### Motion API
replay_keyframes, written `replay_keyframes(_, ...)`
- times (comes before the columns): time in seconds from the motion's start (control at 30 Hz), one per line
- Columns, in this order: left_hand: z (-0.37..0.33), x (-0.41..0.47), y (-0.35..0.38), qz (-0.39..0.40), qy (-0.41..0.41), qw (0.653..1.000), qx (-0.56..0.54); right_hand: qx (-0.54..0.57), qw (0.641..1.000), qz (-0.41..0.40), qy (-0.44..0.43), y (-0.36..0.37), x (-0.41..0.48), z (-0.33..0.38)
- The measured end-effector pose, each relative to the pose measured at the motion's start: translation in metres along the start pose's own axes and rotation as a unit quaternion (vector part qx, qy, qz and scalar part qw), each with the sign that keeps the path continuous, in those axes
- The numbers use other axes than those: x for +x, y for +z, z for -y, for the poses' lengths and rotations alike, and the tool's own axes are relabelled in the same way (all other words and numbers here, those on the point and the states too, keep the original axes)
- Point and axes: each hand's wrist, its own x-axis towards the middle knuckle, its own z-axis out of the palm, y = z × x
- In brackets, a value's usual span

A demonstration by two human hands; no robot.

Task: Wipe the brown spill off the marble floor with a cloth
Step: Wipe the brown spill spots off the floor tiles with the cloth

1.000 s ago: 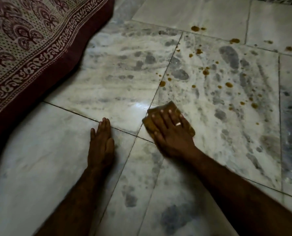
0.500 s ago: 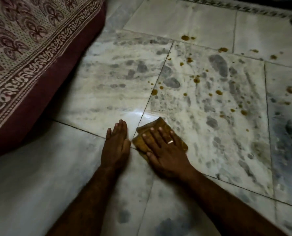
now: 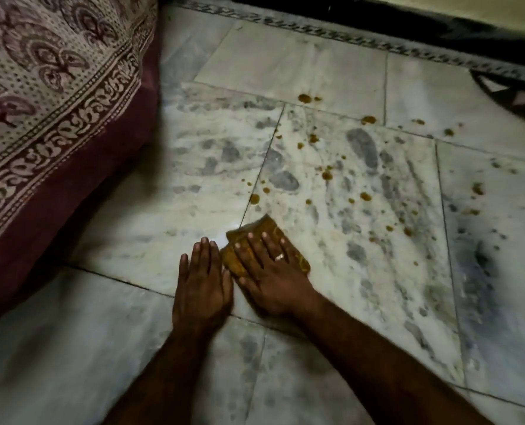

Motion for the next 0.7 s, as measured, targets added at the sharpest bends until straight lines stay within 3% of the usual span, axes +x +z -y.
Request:
replay_keyframes(0.1,0.002,0.000,-0.001,0.010,0.001,1.000,-0.026,-0.030,0.999,0.016,-0.023,0.001,-0.036,-0.020)
replay_keyframes(0.23,0.000,-0.001,-0.004,0.011,-0.008,0.999,-0.050,-0.035,0.998,0.052,0.021,-0.010,-0.036,-0.043)
replay_keyframes(0.37,0.001,0.000,-0.012,0.025,-0.019,0.997,-0.071,-0.038,0.977,0.208,0.021,-0.043,-0.012,-0.036)
replay_keyframes(0.47,0.001,0.001,-0.020,0.067,-0.023,0.994,-0.084,-0.113,0.941,0.317,-0.045,-0.095,-0.010,-0.032)
replay_keyframes(0.7,0.002,0.003,-0.020,0.095,-0.026,0.991,-0.086,-0.080,0.946,0.308,-0.056,-0.177,-0.081,-0.033)
